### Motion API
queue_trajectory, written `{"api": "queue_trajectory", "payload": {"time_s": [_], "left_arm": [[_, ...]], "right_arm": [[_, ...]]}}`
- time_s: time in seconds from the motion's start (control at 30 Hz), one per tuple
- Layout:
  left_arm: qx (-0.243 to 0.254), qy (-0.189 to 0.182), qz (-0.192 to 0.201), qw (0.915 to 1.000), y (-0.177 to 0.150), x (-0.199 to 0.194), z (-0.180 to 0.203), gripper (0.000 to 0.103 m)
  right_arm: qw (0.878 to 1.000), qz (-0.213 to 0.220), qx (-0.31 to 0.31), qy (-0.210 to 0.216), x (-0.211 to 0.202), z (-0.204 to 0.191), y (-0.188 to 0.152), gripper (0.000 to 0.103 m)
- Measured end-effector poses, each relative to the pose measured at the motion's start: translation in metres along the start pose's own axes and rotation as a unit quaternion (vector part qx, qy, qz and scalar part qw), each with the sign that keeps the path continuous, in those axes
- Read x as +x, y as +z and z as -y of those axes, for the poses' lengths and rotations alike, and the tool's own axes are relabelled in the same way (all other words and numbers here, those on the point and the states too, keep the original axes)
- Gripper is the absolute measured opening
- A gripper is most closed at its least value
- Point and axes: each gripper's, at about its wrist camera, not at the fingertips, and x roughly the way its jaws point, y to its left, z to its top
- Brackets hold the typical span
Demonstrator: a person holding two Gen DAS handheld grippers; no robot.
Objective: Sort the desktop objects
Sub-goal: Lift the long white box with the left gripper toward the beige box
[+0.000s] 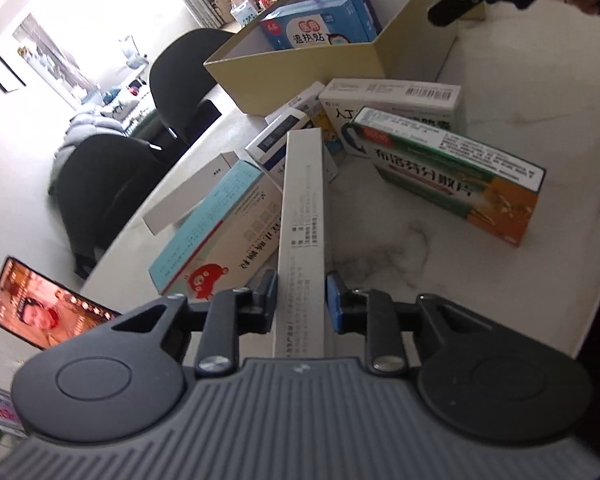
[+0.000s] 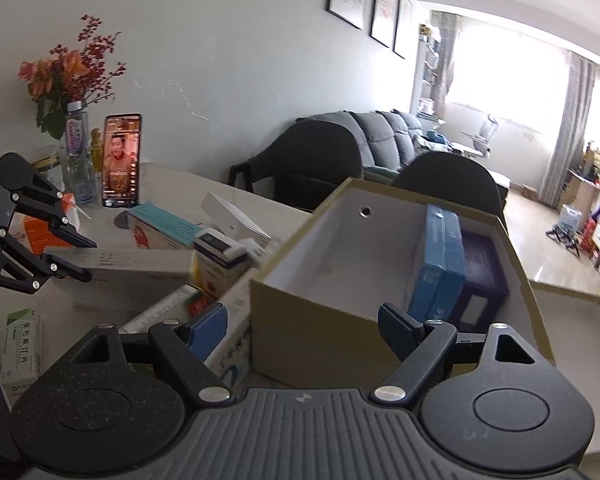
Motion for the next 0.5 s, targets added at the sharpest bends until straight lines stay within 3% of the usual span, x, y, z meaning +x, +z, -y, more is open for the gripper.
{"api": "queue_trajectory", "payload": {"time_s": [0.07, 0.2, 0.3, 0.4, 0.47, 0.5], "left_arm": [[-0.015, -0.004, -0.003, 0.9999, -0.001, 0.001, -0.001, 0.023], [-0.113, -0.034, -0.009, 0.993, -0.002, 0.002, -0.021, 0.023], [-0.196, -0.055, -0.028, 0.9785, -0.004, 0.005, -0.036, 0.023], [-0.274, -0.082, -0.048, 0.9571, -0.007, 0.007, -0.05, 0.023], [-0.306, -0.094, -0.062, 0.9452, -0.007, 0.01, -0.056, 0.023], [-0.31, -0.097, -0.068, 0.9433, -0.005, 0.012, -0.057, 0.023]], "right_arm": [[1.0, 0.004, -0.013, 0.012, 0.002, -0.008, 0.007, 0.085], [0.999, 0.011, -0.032, 0.038, 0.006, -0.023, 0.021, 0.085], [0.998, 0.016, -0.041, 0.053, 0.008, -0.033, 0.029, 0.085], [0.997, 0.02, -0.047, 0.063, 0.011, -0.039, 0.038, 0.085], [0.996, 0.022, -0.046, 0.067, 0.011, -0.041, 0.039, 0.085], [0.996, 0.023, -0.045, 0.068, 0.011, -0.041, 0.04, 0.085]]}}
